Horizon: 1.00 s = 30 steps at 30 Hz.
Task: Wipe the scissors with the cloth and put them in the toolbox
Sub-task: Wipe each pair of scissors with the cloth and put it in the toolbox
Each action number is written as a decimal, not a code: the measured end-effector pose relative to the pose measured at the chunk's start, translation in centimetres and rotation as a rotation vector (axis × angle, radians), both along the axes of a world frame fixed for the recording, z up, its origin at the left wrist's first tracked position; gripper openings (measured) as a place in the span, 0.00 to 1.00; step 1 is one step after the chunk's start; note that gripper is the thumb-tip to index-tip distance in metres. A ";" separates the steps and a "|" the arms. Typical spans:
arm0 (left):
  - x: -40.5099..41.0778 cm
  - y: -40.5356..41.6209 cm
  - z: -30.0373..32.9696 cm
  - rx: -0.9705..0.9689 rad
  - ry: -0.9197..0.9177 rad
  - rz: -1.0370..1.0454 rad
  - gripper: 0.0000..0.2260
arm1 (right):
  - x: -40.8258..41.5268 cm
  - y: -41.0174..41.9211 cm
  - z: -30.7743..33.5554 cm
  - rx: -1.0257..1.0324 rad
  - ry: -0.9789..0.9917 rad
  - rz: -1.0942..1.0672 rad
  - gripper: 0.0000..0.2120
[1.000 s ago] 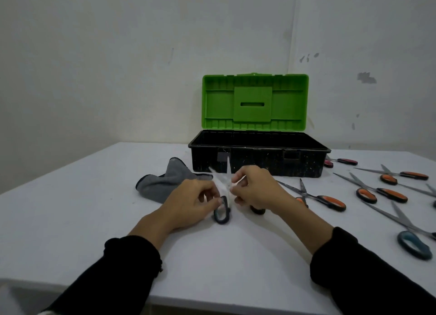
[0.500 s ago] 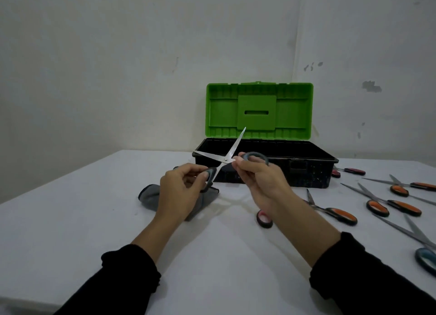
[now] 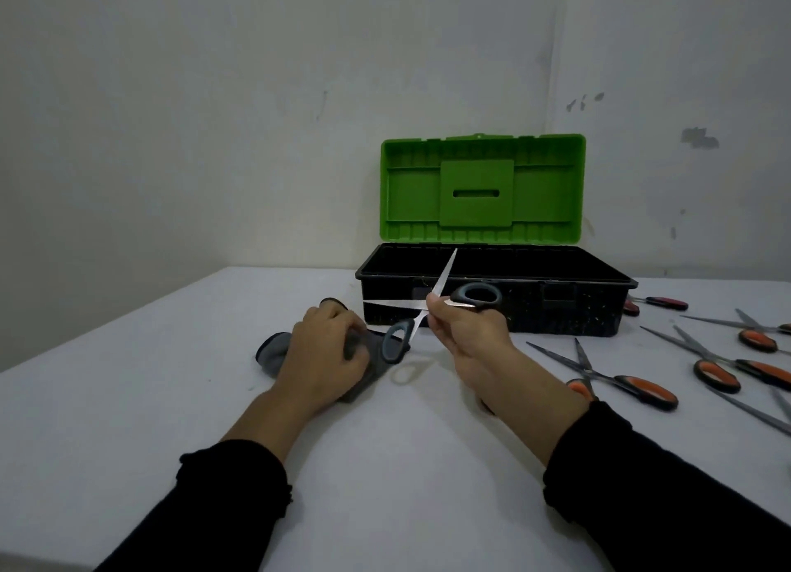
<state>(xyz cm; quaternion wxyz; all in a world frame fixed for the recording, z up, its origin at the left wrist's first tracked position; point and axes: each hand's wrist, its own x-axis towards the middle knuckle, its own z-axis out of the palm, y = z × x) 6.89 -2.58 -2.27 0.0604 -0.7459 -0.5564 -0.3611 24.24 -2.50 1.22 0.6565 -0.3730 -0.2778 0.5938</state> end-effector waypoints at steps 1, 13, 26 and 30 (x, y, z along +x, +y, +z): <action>-0.3 0.0 0.0 -0.052 0.113 0.045 0.18 | 0.1 0.1 -0.2 0.000 -0.033 0.008 0.07; -1.6 -0.9 1.1 -0.201 0.001 -0.161 0.01 | 2.9 0.3 0.6 0.071 -0.598 0.091 0.13; 0.8 -1.7 2.0 -0.066 -0.377 -0.391 0.03 | 1.1 -0.3 0.3 0.127 -0.704 0.061 0.10; 1.1 -1.8 2.1 -0.112 -0.418 -0.398 0.11 | 1.2 -0.5 0.4 0.146 -0.670 0.103 0.06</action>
